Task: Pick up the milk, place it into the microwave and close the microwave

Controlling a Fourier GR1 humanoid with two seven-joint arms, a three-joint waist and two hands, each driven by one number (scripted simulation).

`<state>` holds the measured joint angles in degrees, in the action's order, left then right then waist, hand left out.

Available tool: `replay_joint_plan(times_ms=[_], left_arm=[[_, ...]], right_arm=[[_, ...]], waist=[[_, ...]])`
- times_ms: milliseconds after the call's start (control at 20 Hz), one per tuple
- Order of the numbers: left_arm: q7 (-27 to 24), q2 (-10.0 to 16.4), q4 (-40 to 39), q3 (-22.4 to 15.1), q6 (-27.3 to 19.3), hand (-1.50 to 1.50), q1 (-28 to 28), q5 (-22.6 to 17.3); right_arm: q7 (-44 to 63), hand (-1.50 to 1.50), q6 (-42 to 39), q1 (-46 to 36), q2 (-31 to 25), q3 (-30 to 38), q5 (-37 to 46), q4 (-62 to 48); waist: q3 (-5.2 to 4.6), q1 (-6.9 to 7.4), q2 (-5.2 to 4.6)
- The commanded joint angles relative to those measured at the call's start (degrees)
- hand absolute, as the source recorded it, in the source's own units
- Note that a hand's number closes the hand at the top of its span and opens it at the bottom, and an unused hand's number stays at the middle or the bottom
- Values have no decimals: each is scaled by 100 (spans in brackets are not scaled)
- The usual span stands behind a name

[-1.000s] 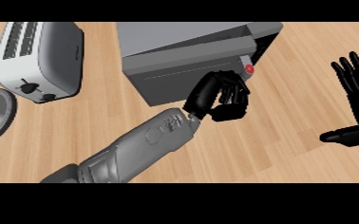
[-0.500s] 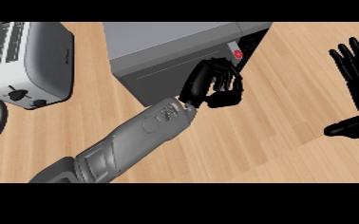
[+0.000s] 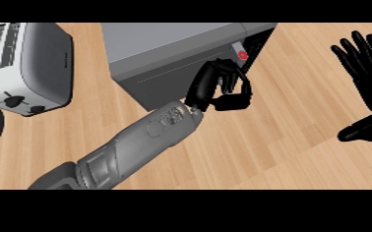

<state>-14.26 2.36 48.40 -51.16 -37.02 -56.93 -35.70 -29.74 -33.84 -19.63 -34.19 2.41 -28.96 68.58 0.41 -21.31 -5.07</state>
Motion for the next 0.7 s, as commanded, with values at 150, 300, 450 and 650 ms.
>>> replay_joint_plan(times_ms=[150,300,450,650], left_arm=[[30,-224,-256,94,11,150,-578,-123],[-10,-225,-247,29,-57,150,-574,-145],[-9,-225,-318,47,-96,150,-585,-220],[-21,-224,-340,41,-190,150,-607,-288]], right_arm=[[-48,150,-806,-269,-224,-342,15,425],[-21,150,-1118,-368,-242,-629,49,835],[106,150,-1178,-395,-276,-757,8,1090],[285,150,-1176,-426,-291,-866,-96,1365]], waist=[[1,-103,-18],[8,-130,24],[8,-195,9],[8,-275,0]])
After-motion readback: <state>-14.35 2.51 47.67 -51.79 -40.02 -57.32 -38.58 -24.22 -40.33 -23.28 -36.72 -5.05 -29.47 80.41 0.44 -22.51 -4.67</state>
